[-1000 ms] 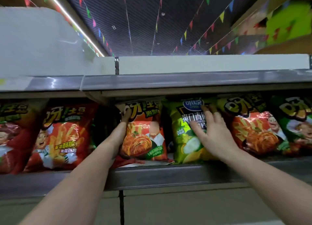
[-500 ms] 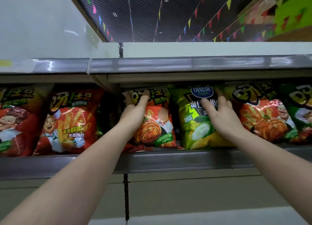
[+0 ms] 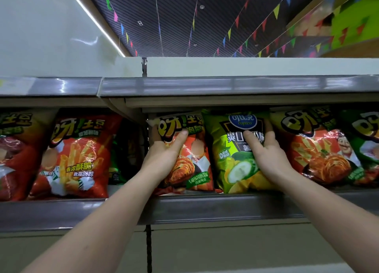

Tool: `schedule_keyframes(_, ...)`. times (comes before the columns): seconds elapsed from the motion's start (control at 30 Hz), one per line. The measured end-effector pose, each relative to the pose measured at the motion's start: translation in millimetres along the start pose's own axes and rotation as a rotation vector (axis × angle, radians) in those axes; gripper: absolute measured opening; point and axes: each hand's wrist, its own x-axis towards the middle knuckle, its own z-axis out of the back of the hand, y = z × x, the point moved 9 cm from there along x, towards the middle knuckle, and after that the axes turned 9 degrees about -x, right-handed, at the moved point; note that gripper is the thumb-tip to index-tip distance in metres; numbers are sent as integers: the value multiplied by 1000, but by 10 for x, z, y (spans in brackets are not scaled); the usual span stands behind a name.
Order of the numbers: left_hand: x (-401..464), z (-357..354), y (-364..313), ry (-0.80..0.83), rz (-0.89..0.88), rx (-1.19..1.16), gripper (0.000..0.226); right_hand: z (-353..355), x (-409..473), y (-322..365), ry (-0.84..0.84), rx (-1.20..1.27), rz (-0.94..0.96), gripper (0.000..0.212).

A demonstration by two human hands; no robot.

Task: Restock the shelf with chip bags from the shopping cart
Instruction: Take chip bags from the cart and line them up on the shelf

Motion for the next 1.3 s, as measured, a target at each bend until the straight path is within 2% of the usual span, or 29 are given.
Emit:
schedule_keyframes(0.07, -35, 21, -40, -16, -5, 70, 75, 13, -2, 15, 12, -20, 2, 75)
schedule_keyframes(0.17, -119, 94, -116, -60, -8, 225, 84, 78, -25, 73, 38, -169, -11, 76)
schedule_keyframes(0.23, -227, 157, -192, -113, -58, 249, 82, 207, -102, 206, -40, -318, 41, 71)
schedule_keyframes(0.3, -359, 220, -288, -166, -176, 230, 73, 310, -242, 453, -162, -418, 192, 64)
schedule_keyframes(0.37, -494, 269, -358, -198, -293, 200, 64, 277, -407, 705, -191, -403, 345, 60)
schedule_keyframes(0.43, -621, 333, -383, -219, -366, 168, 56, 148, -574, 924, -148, -345, 464, 55)
schedule_keyframes(0.6, -874, 694, -341, -291, -417, 145, 41, -292, -885, 1392, 27, -137, 639, 45)
schedule_keyframes(0.7, -973, 1078, -236, -391, -364, 192, 37, -549, -968, 1544, 135, -38, 625, 42)
schedule_keyframes(0.87, -1121, 1757, -2, -546, -138, 124, 38, -945, -1069, 1761, 339, 64, 574, 43)
schedule_keyframes(1.03, -1218, 2313, 152, -629, 7, 119, 46, -1193, -1065, 1826, 470, 169, 411, 45)
schedule_keyframes(1.2, -1036, 2835, 239, -673, 49, 44, 47, -1282, -862, 1900, 434, 216, 284, 46)
schedule_keyframes(1.3, -801, 3078, 287, -641, 62, 40, 46, -1412, -732, 1939, 393, 244, 165, 42)
